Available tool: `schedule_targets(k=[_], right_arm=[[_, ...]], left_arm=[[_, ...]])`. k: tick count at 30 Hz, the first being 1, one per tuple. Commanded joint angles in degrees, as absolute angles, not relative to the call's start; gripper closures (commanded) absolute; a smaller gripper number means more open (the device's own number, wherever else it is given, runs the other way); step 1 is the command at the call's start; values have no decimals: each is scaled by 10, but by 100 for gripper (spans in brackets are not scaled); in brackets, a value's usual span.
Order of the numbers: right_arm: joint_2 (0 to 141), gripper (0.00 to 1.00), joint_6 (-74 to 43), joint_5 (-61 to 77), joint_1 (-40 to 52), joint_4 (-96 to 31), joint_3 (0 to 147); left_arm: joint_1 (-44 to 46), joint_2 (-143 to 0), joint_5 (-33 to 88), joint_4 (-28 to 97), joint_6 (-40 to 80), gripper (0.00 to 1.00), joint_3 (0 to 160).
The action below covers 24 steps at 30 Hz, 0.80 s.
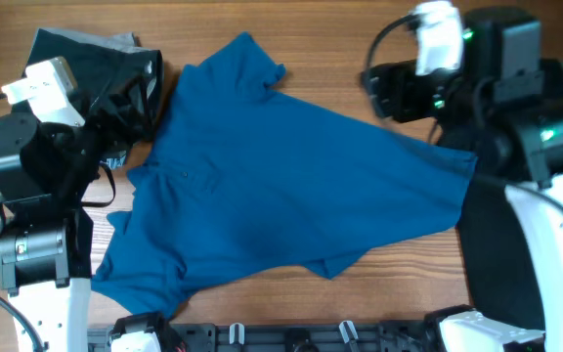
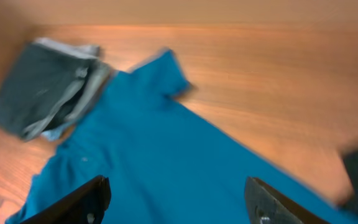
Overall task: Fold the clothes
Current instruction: 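Drag the teal shirt leftward across the table with the right gripper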
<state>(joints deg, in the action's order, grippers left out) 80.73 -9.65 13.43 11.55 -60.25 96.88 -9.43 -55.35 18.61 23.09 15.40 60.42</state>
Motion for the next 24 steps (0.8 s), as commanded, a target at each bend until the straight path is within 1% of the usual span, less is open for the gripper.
schedule_targets(k=[1,2,3,4,5,6,7,8,9,11,14,19,20,21,22,23,24], right_arm=[[879,27,-151,99,51,-649,972],[907,28,-152,99,37,-663,971],[947,33,-151,99,27,-681,971],[981,44,-150,99,25,-692,971],[1013,59,-150,102,25,-700,971],[1046,66,-150,106,27,-705,971],[1075,78,-150,108,27,-708,971],[1108,88,-150,110,27,-708,971],[1146,96,-150,126,27,-709,971],[1197,96,-151,145,27,-710,971],[1252,96,-170,149,27,-707,970],[1326,96,-245,166,27,-643,970],[1338,96,-271,170,27,-608,970],[1349,96,-313,171,27,-557,970],[1358,96,-350,185,27,-497,970],[1363,96,-367,203,27,-427,970],[1363,96,-371,255,27,-298,971]], left_arm=[[-84,-583,210,280,155,11,612],[-72,-603,210,305,155,17,612],[-53,-630,210,329,155,26,612],[-29,-660,210,346,154,34,612],[-7,-690,210,349,154,42,612],[11,-716,209,344,152,48,612],[36,-753,194,331,150,61,612],[52,-780,172,321,150,68,612],[74,-824,144,307,150,83,612],[100,-906,129,273,150,94,612],[105,-996,123,220,151,96,612],[105,-1096,73,150,153,96,612],[105,-1116,50,123,156,96,612],[103,-1128,36,103,161,89,612],[100,-1145,11,67,177,87,612],[93,-1155,-6,33,196,84,612],[74,-1161,-11,-19,236,82,612]])
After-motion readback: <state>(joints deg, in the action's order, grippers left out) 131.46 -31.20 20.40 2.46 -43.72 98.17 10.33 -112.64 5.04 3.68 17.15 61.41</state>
